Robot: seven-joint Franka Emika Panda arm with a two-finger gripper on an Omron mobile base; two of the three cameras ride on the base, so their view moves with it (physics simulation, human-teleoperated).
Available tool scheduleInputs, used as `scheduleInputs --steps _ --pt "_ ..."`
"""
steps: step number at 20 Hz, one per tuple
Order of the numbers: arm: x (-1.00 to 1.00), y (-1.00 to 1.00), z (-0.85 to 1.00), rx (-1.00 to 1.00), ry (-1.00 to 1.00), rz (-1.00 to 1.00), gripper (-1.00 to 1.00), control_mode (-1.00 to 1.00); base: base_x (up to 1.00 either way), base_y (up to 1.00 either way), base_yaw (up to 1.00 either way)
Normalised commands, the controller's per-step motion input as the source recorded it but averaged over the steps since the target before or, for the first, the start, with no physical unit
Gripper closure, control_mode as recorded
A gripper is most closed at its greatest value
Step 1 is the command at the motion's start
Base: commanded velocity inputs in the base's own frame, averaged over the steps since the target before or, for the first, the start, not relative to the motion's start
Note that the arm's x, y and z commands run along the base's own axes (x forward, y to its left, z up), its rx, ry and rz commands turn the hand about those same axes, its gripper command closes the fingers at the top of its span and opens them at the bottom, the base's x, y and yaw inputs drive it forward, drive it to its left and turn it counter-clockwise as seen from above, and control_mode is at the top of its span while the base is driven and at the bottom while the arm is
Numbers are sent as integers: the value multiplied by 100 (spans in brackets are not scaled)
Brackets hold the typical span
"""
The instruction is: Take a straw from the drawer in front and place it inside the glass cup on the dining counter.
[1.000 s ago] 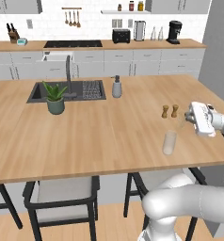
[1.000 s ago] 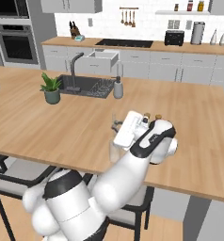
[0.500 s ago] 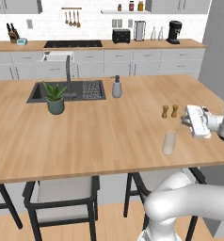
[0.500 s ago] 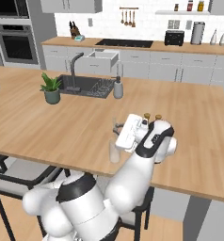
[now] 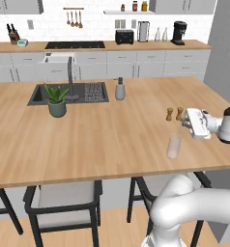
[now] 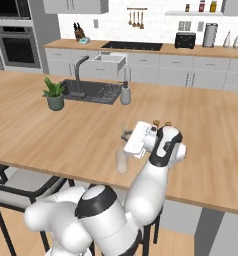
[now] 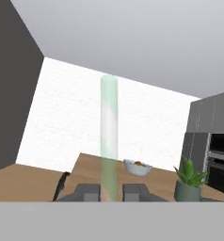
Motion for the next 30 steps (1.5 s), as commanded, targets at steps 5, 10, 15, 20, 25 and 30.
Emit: scheduleInputs --steps 5,10,15,20,25,30 --pt "19 0 -22 0 3 0 100 -100 0 0 0" --pt "6 1 -13 0 1 0 100 -100 0 0 0" --pt "-19 23 -14 0 0 0 100 -100 0 0 0" --pt "-32 32 -14 -1 0 0 100 -100 0 0 0" --pt "-21 1 -1 0 -3 0 100 -100 0 0 0" --pt "-2 -16 7 0 -3 0 100 -100 0 0 0"
